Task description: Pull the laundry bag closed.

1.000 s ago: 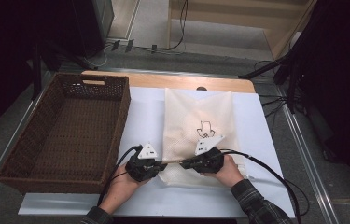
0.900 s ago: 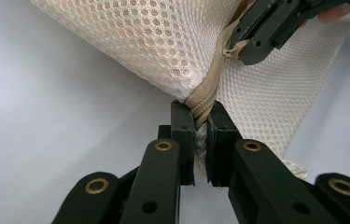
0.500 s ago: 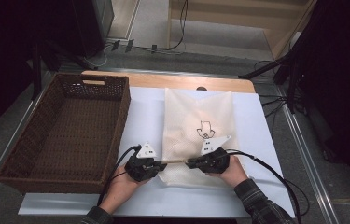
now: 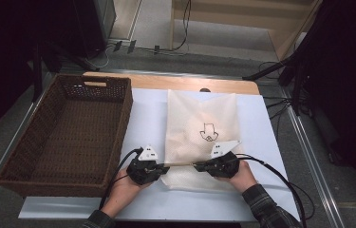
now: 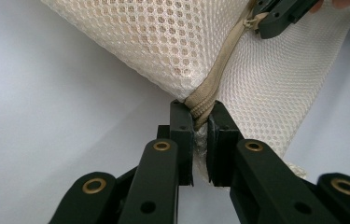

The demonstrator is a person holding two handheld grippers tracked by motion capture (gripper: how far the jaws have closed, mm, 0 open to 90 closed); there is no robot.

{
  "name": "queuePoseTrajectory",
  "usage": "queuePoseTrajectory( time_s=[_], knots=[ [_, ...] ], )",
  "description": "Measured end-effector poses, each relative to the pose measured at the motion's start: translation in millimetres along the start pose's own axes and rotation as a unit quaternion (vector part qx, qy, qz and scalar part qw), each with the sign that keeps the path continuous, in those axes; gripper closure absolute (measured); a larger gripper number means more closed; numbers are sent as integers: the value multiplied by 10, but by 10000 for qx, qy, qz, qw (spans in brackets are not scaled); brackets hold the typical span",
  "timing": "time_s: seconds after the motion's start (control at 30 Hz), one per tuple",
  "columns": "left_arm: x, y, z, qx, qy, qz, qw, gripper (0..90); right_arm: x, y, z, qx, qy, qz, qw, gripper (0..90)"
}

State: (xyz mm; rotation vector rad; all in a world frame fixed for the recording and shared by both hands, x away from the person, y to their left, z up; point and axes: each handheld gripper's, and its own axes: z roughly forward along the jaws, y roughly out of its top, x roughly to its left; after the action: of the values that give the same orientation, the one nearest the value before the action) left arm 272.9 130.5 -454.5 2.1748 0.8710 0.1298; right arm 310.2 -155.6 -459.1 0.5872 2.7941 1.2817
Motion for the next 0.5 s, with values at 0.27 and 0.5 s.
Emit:
queuePoseTrajectory(
  time_s=[0.27,0.5],
  knots=[
    [0,-1,1,10,1,-10,10000,837,-29,-80,-81,5,-95,88,9999,880],
    [1,0,-1,45,14,-13,10000,836,-52,-142,-142,-7,-155,128,9998,880]
  ],
)
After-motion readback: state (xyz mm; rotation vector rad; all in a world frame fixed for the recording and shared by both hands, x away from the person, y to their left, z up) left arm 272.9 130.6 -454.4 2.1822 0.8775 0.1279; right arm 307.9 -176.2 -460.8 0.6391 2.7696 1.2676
